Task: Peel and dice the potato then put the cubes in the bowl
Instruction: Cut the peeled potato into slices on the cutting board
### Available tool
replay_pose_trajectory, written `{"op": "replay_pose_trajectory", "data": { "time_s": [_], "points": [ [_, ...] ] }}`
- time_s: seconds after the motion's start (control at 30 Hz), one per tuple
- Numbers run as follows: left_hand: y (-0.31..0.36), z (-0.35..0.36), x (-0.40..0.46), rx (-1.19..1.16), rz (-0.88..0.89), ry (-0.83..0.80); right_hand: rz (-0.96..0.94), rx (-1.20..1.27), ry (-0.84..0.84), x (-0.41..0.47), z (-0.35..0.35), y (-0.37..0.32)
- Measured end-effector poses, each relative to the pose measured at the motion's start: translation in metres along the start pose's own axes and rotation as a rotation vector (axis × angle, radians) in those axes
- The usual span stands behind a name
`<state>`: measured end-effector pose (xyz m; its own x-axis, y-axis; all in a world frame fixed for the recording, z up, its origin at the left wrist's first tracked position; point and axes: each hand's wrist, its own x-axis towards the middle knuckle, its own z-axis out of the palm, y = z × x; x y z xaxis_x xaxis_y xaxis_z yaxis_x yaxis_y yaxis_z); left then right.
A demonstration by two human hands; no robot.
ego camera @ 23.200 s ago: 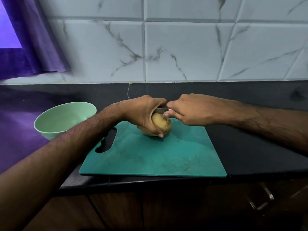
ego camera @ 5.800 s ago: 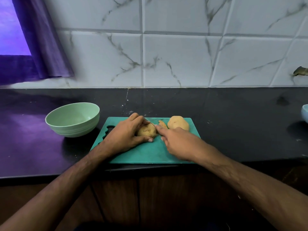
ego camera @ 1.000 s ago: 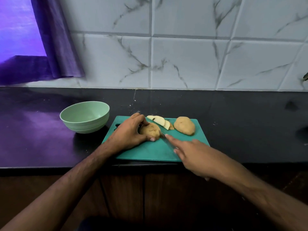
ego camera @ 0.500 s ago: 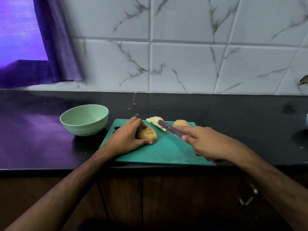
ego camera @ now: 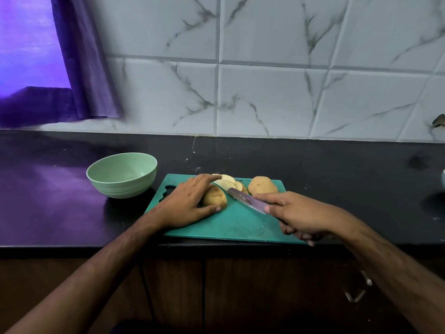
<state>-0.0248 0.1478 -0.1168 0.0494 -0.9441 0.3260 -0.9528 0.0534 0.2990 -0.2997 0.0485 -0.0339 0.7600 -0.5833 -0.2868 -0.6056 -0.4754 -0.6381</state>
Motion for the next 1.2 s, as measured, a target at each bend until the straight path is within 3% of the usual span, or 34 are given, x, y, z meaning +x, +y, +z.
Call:
{"op": "replay_pose_trajectory", "data": {
  "time_s": [0.13, 0.53, 0.77, 1.2],
  "points": [
    [0.002, -0.002, 0.003, 0.071, -0.063, -0.136, 0.023, 0.095, -0.035, 0.002, -0.001, 0.009],
    [0.004, -0.003, 0.004, 0.156, -0.05, -0.148, 0.021, 0.037, -0.148, -0.025, -0.031, 0.019],
    [0.012, -0.005, 0.007, 0.273, 0.007, -0.162, -0.028, -0.016, -0.117, -0.016, -0.023, 0.012],
    [0.006, 0.0, -0.002, -0.058, -0.044, 0.126, -0.174, -0.284, 0.142, 0.0, 0.002, -0.022]
  ]
}}
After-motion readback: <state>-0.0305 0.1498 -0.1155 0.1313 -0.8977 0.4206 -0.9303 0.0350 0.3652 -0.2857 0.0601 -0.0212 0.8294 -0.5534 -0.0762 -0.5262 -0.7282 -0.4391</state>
